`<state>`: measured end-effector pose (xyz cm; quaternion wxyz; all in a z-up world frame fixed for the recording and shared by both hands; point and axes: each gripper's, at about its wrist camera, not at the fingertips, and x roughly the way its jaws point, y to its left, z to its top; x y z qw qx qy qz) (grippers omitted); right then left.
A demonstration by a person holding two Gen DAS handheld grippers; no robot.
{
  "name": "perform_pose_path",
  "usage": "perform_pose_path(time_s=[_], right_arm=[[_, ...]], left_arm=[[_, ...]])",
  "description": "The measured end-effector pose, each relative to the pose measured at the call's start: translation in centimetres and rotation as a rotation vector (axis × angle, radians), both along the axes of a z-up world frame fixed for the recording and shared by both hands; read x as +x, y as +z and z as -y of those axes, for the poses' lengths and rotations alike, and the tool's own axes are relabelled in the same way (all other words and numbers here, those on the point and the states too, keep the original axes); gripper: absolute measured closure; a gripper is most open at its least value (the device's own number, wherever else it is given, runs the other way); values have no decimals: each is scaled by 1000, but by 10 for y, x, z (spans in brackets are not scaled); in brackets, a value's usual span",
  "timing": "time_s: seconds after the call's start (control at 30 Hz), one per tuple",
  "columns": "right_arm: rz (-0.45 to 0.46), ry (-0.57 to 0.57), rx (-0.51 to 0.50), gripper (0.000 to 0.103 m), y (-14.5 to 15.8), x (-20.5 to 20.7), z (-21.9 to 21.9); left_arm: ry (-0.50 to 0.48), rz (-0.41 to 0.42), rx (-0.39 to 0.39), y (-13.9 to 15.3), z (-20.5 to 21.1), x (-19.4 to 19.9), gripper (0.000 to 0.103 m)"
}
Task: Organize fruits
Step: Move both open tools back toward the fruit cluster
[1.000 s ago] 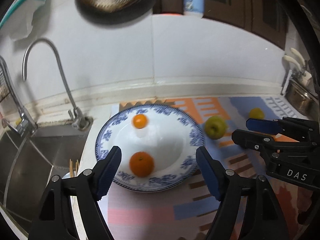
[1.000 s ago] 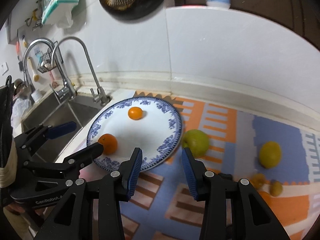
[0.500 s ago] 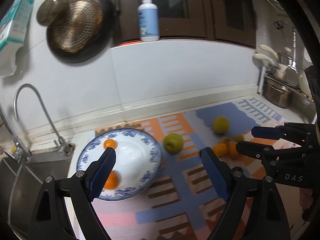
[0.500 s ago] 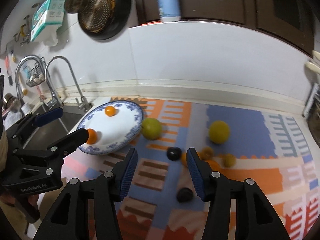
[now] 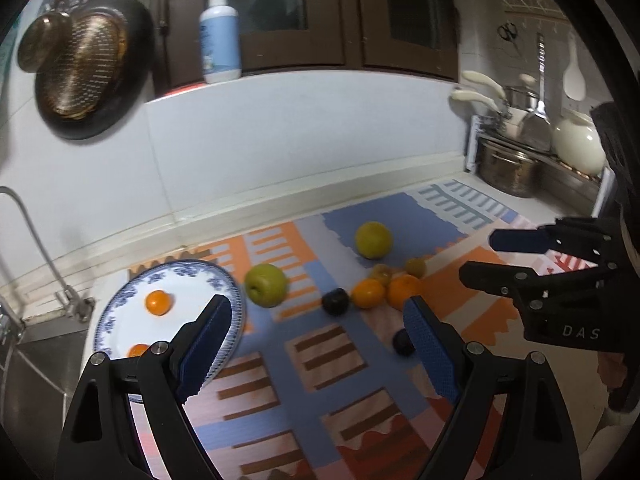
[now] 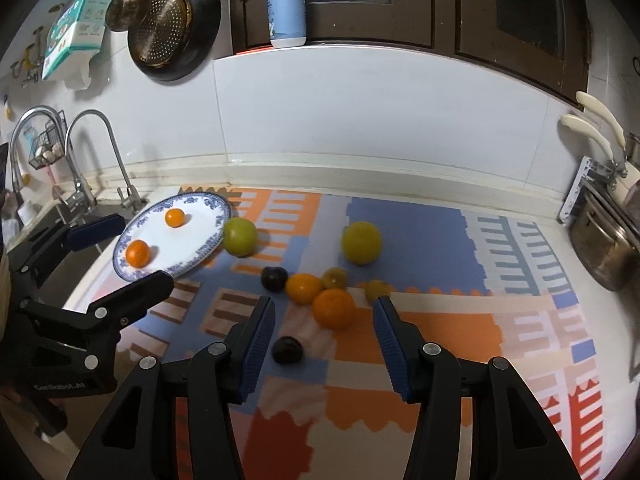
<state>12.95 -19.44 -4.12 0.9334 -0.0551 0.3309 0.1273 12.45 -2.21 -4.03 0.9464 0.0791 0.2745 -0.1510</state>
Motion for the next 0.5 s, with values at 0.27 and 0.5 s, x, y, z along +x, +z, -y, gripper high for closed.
perform_pose_path(time_s=[0.27, 0.5], right_arm=[[-24, 65, -70, 51, -12, 4, 8], [-51, 130, -108, 51, -26, 15, 13]], left_arm=[[-105, -22, 33, -20, 26, 1, 16], [-209, -84, 58, -42, 45, 14, 31]])
